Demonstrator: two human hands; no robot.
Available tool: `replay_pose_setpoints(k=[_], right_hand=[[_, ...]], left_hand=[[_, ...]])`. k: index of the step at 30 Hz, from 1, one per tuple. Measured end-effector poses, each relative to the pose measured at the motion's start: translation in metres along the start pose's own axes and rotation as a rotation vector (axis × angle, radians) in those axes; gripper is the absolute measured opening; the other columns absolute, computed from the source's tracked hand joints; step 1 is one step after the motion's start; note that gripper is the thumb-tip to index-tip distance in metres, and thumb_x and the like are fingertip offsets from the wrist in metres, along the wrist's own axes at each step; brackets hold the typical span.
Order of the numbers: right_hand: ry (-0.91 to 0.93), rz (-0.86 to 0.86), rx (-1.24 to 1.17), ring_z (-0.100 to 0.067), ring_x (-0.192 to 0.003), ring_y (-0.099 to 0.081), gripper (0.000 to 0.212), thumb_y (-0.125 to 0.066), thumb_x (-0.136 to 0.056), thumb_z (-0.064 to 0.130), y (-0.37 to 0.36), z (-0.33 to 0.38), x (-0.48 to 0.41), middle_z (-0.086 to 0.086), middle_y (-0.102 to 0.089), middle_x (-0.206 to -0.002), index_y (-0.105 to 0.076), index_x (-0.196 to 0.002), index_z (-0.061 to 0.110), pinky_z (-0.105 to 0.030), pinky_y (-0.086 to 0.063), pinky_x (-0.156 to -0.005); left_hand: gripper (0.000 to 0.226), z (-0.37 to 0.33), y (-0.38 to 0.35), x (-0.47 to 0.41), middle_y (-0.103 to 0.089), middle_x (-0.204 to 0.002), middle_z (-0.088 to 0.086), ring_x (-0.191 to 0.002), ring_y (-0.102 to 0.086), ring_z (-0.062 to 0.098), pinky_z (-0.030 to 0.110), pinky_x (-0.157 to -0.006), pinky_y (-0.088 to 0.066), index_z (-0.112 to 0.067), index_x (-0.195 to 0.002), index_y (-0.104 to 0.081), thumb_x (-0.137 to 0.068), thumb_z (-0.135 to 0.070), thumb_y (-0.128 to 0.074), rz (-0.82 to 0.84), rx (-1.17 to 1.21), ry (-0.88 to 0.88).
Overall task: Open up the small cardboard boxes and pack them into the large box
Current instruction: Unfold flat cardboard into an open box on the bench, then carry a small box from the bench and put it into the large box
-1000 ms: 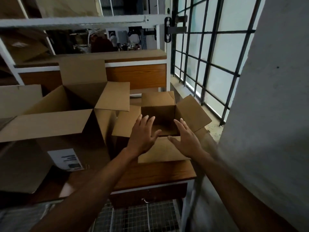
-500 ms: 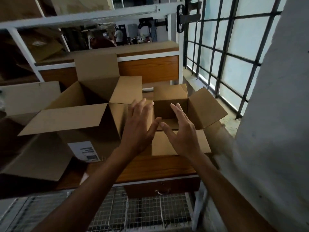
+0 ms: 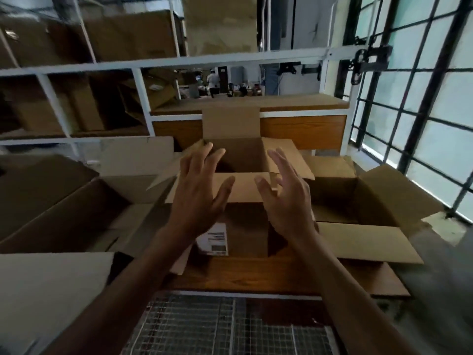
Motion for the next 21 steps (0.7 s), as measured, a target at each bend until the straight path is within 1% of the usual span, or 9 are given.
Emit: replay_pose_setpoints(k=[3,4,8,11,13,15,17,19,21], right_hand=[[0.031,0.021,-0.043,-0.019,-0.140,-0.040,0.057,-0.056,-0.094,0.036,-0.057,0.048,0.003,-0.001,-0.032,-0.158,-0.039,-0.147,0.024,-0.049,-0.044,-0.107],[0.046,0.032,-0.075,-0.020,-0.139,-0.043,0.055,-0.056,-0.095,0.035,-0.077,0.064,0.005,0.000,-0.033,-0.158,-0.040,-0.146,0.023,-0.048,-0.045,-0.106],[0.087,0.106,-0.209,-0.017,-0.126,-0.055,0.053,-0.053,-0.095,0.040,-0.169,0.119,0.014,0.007,-0.034,-0.157,-0.041,-0.145,0.028,-0.043,-0.050,-0.101],[0.078,0.185,-0.282,-0.018,-0.129,-0.053,0.048,-0.052,-0.097,0.040,-0.243,0.156,0.021,0.007,-0.040,-0.153,-0.041,-0.143,0.033,-0.042,-0.050,-0.101],[0.083,0.232,-0.333,-0.017,-0.130,-0.052,0.048,-0.054,-0.097,0.037,-0.288,0.180,0.029,0.003,-0.043,-0.150,-0.041,-0.143,0.031,-0.041,-0.051,-0.100],[0.087,0.298,-0.400,-0.014,-0.133,-0.047,0.051,-0.052,-0.095,0.041,-0.332,0.203,0.038,0.004,-0.042,-0.151,-0.041,-0.144,0.031,-0.044,-0.048,-0.104],[0.103,0.386,-0.445,-0.010,-0.136,-0.043,0.051,-0.046,-0.093,0.049,-0.375,0.223,0.046,0.007,-0.039,-0.154,-0.040,-0.142,0.037,-0.044,-0.046,-0.106],[0.128,0.449,-0.472,-0.010,-0.137,-0.042,0.054,-0.042,-0.089,0.057,-0.414,0.243,0.049,0.009,-0.035,-0.157,-0.038,-0.141,0.044,-0.045,-0.046,-0.106],[0.151,0.473,-0.482,-0.013,-0.137,-0.043,0.056,-0.042,-0.087,0.056,-0.447,0.262,0.051,0.009,-0.035,-0.157,-0.043,-0.141,0.038,-0.046,-0.046,-0.106]], left_hand=[[0.060,0.066,0.052,0.019,-0.035,-0.149,0.013,-0.136,-0.028,0.032,0.043,-0.103,-0.037,-0.015,-0.143,-0.039,-0.093,-0.046,-0.051,-0.044,-0.026,0.034],[0.059,0.087,0.069,0.027,-0.034,-0.149,0.012,-0.136,-0.028,0.032,0.041,-0.101,-0.038,-0.015,-0.142,-0.038,-0.094,-0.045,-0.052,-0.058,-0.032,0.047],[0.064,0.176,0.130,0.059,-0.036,-0.150,0.011,-0.138,-0.028,0.030,0.032,-0.101,-0.031,-0.013,-0.142,-0.041,-0.091,-0.052,-0.043,-0.063,-0.111,0.151],[0.060,0.231,0.176,0.078,-0.041,-0.146,0.007,-0.136,-0.034,0.028,0.038,-0.108,-0.033,-0.017,-0.137,-0.046,-0.089,-0.052,-0.038,-0.080,-0.179,0.178],[0.046,0.254,0.207,0.091,-0.037,-0.139,0.000,-0.129,-0.035,0.024,0.041,-0.100,-0.035,-0.024,-0.127,-0.044,-0.089,-0.048,-0.043,-0.134,-0.170,0.177],[0.045,0.279,0.233,0.108,-0.034,-0.138,0.000,-0.127,-0.033,0.023,0.043,-0.097,-0.035,-0.023,-0.127,-0.043,-0.089,-0.046,-0.047,-0.167,-0.205,0.189],[0.053,0.318,0.255,0.126,-0.034,-0.148,0.005,-0.135,-0.030,0.021,0.036,-0.101,-0.034,-0.019,-0.138,-0.044,-0.091,-0.044,-0.051,-0.182,-0.241,0.330],[0.053,0.359,0.273,0.146,-0.036,-0.150,0.008,-0.136,-0.029,0.022,0.031,-0.099,-0.032,-0.016,-0.141,-0.045,-0.092,-0.028,-0.061,-0.215,-0.272,0.438],[0.052,0.392,0.289,0.160,-0.037,-0.149,0.007,-0.135,-0.030,0.023,0.031,-0.098,-0.034,-0.017,-0.141,-0.045,-0.093,-0.024,-0.063,-0.235,-0.309,0.503]])
Point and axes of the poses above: each hand's wrist, its own x-axis away from the middle knuckle, its own y-axis out of the back of the hand, z = x × y, the point moved 8 cm from there along -x, towards the middle knuckle
